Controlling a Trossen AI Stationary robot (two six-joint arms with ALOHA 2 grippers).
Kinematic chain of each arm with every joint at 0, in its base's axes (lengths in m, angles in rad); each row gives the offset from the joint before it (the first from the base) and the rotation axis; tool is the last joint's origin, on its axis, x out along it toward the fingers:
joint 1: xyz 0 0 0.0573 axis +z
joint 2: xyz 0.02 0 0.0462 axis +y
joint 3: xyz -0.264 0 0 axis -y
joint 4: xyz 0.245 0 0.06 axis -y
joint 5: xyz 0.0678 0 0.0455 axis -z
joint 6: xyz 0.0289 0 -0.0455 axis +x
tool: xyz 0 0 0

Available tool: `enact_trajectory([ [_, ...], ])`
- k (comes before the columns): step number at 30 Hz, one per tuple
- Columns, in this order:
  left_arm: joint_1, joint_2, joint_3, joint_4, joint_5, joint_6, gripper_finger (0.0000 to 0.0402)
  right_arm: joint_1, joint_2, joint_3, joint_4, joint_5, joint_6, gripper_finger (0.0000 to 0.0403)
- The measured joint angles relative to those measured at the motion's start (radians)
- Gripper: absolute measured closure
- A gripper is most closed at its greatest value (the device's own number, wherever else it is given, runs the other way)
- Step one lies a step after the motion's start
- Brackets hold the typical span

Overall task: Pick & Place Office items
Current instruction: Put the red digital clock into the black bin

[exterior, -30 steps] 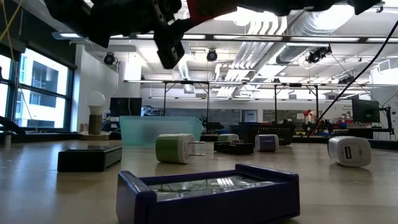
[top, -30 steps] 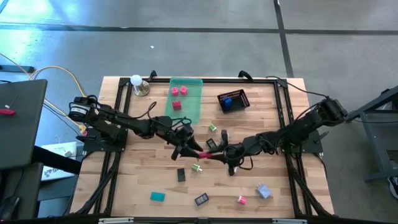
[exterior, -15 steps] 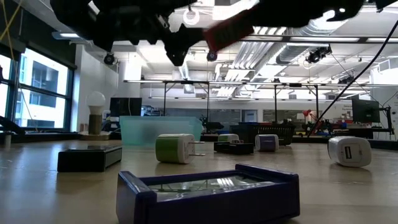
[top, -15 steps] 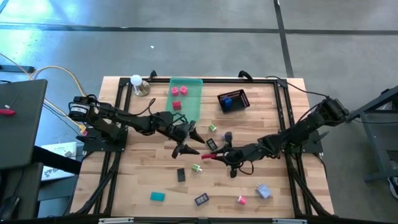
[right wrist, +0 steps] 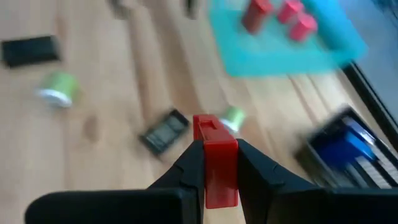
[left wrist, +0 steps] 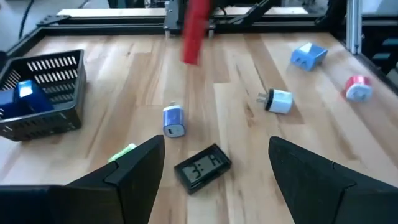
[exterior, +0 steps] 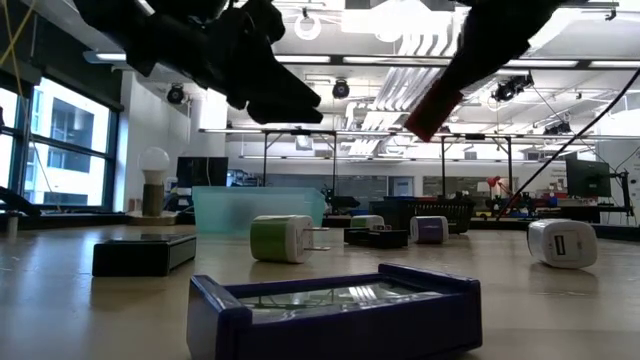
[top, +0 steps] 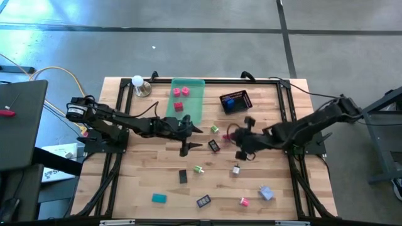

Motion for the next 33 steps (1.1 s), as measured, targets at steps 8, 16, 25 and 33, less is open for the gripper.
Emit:
enact_trajectory([
  [8,-0.042,-0.019,0.000,-0.099,-0.219,0.096,0.0121,-0.205,0.010,0.170,-0.285,-0.030,0.150,0.0351],
  [16,-0.113,-0.202,0.000,-0.368,-0.433,0.033,0.0121,-0.468,0.011,0.190,-0.439,-0.027,0.120,0.0351],
  [25,-0.143,-0.319,0.000,-0.524,-0.434,0.002,0.0121,-0.709,0.024,0.191,-0.282,-0.130,-0.042,0.0351],
  [33,-0.141,-0.319,0.000,-0.607,-0.434,-0.012,0.0121,-0.795,0.141,0.190,-0.276,-0.176,-0.066,0.0351],
])
